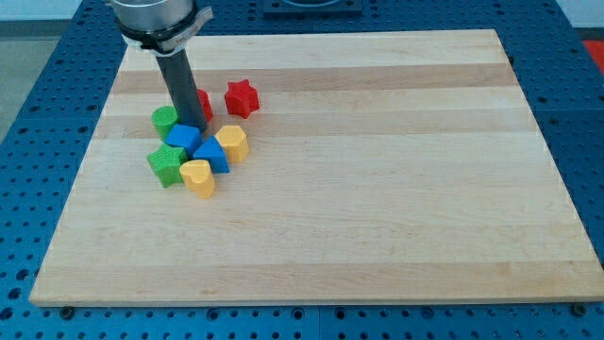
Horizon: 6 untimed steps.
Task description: Move the red star into the red circle
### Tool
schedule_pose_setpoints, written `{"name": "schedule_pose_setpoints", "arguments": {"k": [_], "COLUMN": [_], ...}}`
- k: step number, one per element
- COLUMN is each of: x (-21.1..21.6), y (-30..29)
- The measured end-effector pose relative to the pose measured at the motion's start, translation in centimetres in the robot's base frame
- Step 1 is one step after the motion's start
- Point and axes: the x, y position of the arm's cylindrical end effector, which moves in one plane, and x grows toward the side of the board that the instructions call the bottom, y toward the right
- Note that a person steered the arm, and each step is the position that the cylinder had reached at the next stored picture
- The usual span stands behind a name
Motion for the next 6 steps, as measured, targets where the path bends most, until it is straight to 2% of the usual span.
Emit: {"name": "schedule_pose_setpoints", "arguments": {"k": [1,2,3,4,6], "x": [-0.2,-2.7,-3.0,-6.7,-7.2], "y": [5.1,8.6,8.6,8.2,7.1]}}
